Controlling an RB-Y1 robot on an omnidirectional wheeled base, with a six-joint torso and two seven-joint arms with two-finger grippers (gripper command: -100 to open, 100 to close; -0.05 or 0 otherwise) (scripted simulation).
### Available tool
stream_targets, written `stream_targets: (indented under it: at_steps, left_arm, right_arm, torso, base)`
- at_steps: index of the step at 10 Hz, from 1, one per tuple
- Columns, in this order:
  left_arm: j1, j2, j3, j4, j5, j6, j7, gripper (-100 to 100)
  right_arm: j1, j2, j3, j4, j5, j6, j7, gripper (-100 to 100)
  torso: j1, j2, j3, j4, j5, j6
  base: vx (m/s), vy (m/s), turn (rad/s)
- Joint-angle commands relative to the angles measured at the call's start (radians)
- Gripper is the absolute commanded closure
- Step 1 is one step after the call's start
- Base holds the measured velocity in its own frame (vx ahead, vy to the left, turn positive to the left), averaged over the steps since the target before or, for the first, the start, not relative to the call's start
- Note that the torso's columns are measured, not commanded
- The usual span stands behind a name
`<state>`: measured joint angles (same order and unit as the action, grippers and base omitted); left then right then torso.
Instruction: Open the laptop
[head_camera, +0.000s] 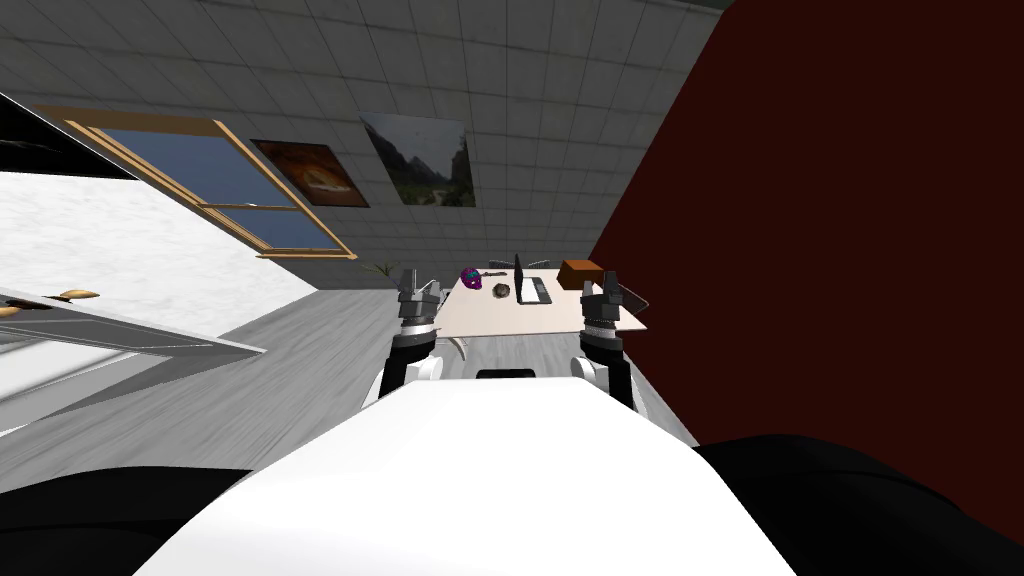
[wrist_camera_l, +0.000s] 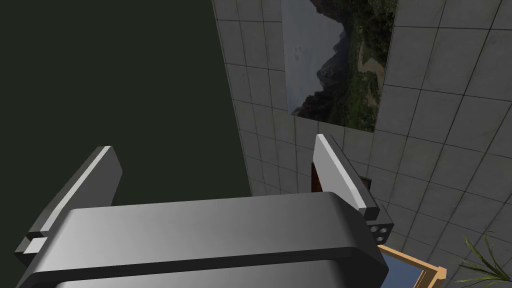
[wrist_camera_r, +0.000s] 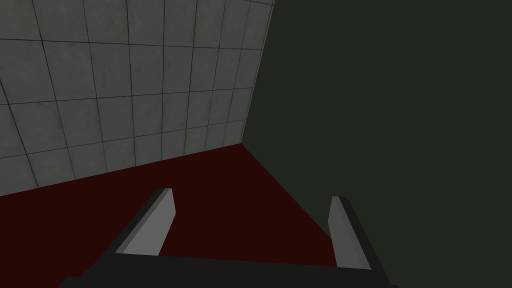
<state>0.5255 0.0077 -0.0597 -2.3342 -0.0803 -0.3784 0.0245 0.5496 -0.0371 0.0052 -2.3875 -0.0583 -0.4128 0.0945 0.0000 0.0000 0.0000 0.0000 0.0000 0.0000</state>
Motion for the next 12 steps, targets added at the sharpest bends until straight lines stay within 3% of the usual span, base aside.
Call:
stream_targets:
  at_steps: [1, 9, 10, 12]
  left_arm:
    - [0.000, 0.000, 0.000, 0.000, 0.000, 0.000, 0.000, 0]
    - [0.000, 0.000, 0.000, 0.000, 0.000, 0.000, 0.000, 0]
    - [0.000, 0.000, 0.000, 0.000, 0.000, 0.000, 0.000, 0]
    - [0.000, 0.000, 0.000, 0.000, 0.000, 0.000, 0.000, 0]
  right_arm:
    - [0.000, 0.000, 0.000, 0.000, 0.000, 0.000, 0.000, 0]
    - [0.000, 0.000, 0.000, 0.000, 0.000, 0.000, 0.000, 0]
    - [0.001, -0.038, -0.009, 0.012, 0.009, 0.016, 0.006, -100]
    - [0.004, -0.076, -0.021, 0.029, 0.023, 0.041, 0.016, -100]
  torso:
    - [0.000, 0.040, -0.082, 0.041, 0.000, 0.000]
    - [0.000, 0.618, -1.234, 0.617, 0.000, 0.000]
    - [0.000, 0.691, -1.382, 0.691, 0.000, 0.000]
    - [0.002, 0.734, -1.471, 0.734, 0.000, 0.000]
  base:
    - [0.000, 0.000, 0.000]
    - [0.000, 0.000, 0.000]
    - [0.005, 0.017, 0.099]
    - [0.000, 0.037, 0.100]
